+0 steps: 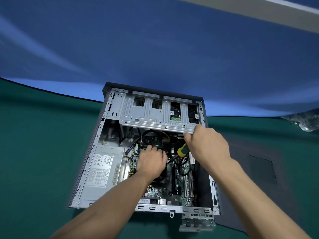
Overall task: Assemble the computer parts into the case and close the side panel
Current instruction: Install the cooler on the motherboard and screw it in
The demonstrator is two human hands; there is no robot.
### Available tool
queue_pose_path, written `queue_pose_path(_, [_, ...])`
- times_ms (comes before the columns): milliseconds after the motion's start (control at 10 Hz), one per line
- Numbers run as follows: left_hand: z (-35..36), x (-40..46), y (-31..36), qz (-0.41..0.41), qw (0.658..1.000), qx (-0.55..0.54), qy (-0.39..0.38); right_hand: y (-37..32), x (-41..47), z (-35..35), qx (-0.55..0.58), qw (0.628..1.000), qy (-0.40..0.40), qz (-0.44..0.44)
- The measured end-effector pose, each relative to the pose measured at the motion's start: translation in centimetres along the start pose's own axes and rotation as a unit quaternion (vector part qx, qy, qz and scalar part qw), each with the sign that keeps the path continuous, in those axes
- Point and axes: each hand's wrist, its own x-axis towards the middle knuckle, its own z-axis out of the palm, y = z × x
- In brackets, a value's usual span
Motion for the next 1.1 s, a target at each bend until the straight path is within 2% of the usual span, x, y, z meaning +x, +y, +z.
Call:
queue_pose_path(100, [0.1,0.1,0.0,-0.002,1.0,-0.001,-0.001,0.1,0.2,-0.6,0.078,0.991,-0.108,-0.013])
queue_pose_path(200, [0.1,0.1,0.0,-0.002,1.0,0.003,0.0,0.1,-0.1,-0.4,0.023,0.998,-0.063,-0.012])
queue_pose_path(300, [0.2,0.0,0.0,-0.004,1.0,0.0,-0.003,0.1,0.1,-0.5,0.035,0.998,-0.051,0.001])
queue_pose_path(400, [0.2,0.2,0.0,-0.01,1.0,-0.006,-0.007,-0.4,0.1,-0.3,0.104,0.989,-0.101,-0.023])
queue_pose_path(500, [0.1,0.1,-0.1,-0.006,1.0,-0.009,-0.008,-0.9,-0.1,0.0,0.009,1.0,0.006,-0.011])
queue_pose_path(600, [0.1,0.1,-0.1,-0.004,1.0,-0.014,-0.01,-0.4,0.4,-0.3,0.002,1.0,-0.023,-0.003])
queue_pose_path(700, [-0.1,0.1,0.0,-0.007,1.0,-0.011,-0.01,-0.6,0.4,-0.3,0.049,0.995,-0.085,-0.019])
queue_pose_path(800, [0.0,0.0,0.0,-0.004,1.0,-0.008,-0.004,-0.4,0.6,-0.5,-0.031,0.999,-0.004,0.012])
queue_pose_path(900, [-0.1,0.0,0.0,-0.005,1.0,-0.012,-0.005,0.1,1.0,-0.8,0.027,0.996,-0.082,0.01])
queue_pose_path(1000, [-0.1,0.0,0.0,-0.006,1.0,-0.008,-0.007,-0.1,0.8,-0.5,0.046,0.996,-0.082,-0.012])
queue_pose_path(1100, [-0.1,0.0,0.0,-0.004,1.0,-0.009,-0.009,-0.1,0.9,-0.7,-0.032,0.999,-0.011,0.016])
